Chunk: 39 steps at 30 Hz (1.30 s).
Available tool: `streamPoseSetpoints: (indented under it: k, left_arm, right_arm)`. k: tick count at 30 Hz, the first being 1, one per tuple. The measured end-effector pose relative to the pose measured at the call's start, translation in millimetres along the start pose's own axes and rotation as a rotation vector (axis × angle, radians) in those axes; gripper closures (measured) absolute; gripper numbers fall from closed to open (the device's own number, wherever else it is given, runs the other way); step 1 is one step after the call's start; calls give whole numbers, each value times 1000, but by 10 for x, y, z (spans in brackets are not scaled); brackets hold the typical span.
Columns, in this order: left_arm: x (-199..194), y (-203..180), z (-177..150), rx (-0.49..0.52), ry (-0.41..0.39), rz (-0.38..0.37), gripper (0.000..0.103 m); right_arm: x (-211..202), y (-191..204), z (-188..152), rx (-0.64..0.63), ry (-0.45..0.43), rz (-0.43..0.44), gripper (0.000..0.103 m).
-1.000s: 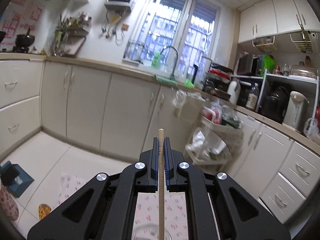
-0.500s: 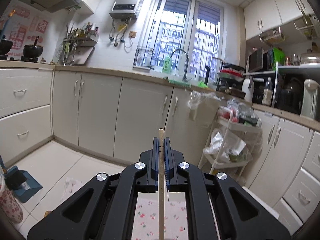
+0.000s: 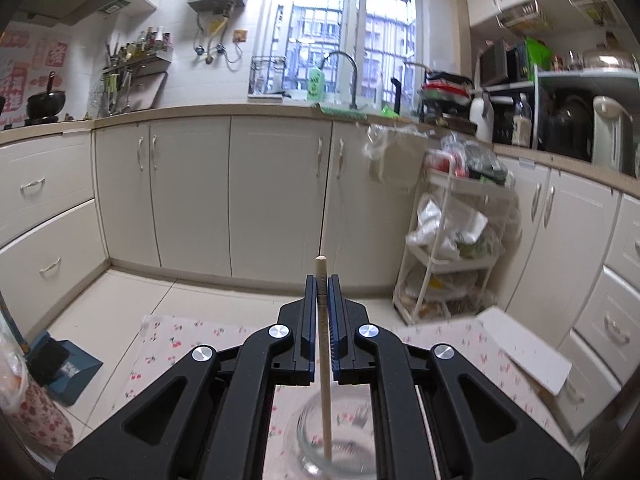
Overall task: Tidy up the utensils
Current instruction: 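Lower the left chopstick into the glass jar and open the left gripper, then lower the right chopstick into the glass jar and open the right gripper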
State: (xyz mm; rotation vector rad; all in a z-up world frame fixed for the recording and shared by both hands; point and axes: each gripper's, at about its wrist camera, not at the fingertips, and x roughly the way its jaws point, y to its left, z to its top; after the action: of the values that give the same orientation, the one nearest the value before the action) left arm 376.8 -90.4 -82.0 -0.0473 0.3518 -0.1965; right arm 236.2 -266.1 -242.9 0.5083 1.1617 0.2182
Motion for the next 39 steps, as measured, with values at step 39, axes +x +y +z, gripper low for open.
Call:
streamPoseSetpoints:
  k: [39]
  left_arm:
    - [-901, 943, -667, -195, 193, 20, 58]
  right_arm:
    - [-1131, 1029, 1432, -2, -860, 153, 97]
